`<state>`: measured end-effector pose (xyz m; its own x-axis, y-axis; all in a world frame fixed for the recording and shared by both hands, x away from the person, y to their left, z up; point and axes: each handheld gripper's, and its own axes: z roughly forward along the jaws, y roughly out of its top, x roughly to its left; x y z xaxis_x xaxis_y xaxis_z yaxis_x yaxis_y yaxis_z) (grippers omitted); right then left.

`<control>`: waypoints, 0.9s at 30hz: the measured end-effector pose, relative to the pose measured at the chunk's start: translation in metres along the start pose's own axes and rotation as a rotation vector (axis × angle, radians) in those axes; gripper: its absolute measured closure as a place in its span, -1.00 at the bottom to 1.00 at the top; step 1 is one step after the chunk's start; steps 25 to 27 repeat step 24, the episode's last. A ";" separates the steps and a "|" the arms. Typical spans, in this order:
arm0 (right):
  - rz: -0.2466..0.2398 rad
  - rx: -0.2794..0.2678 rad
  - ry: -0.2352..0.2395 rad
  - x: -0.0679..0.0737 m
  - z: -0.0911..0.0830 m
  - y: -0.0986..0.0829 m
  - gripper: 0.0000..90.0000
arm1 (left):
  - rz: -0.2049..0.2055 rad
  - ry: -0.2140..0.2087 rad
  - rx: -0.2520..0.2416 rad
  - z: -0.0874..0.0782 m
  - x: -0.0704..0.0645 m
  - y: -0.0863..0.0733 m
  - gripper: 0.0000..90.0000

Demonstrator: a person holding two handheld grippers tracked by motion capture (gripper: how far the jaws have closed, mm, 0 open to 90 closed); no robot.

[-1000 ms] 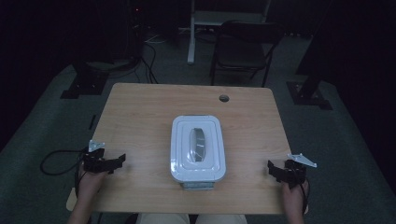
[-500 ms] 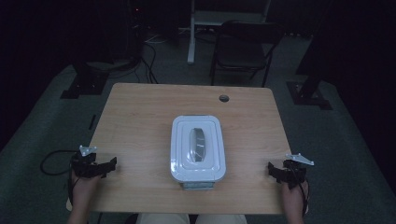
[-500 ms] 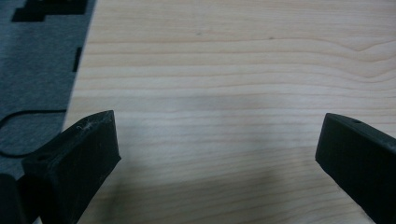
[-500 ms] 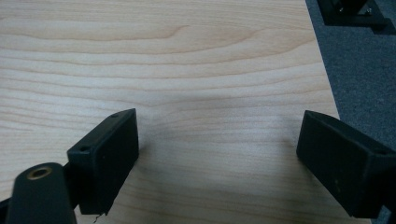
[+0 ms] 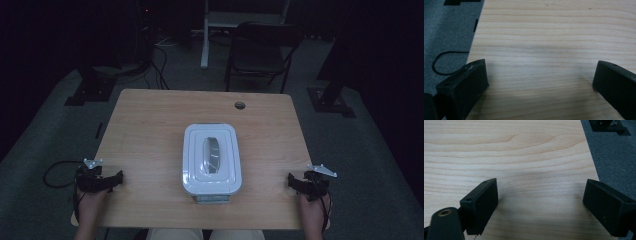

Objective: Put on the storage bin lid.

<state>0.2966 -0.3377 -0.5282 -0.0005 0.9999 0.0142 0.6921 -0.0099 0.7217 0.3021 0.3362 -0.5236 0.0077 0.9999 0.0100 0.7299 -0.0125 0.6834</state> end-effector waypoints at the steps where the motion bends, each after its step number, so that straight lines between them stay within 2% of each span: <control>1: 0.000 0.000 0.000 0.000 0.000 0.000 -0.72 | -0.001 0.002 0.002 0.000 0.000 0.000 -0.99; 27: 0.002 0.001 0.000 0.000 0.000 0.000 -0.72 | -0.022 0.020 -0.005 0.001 -0.002 0.001 -0.98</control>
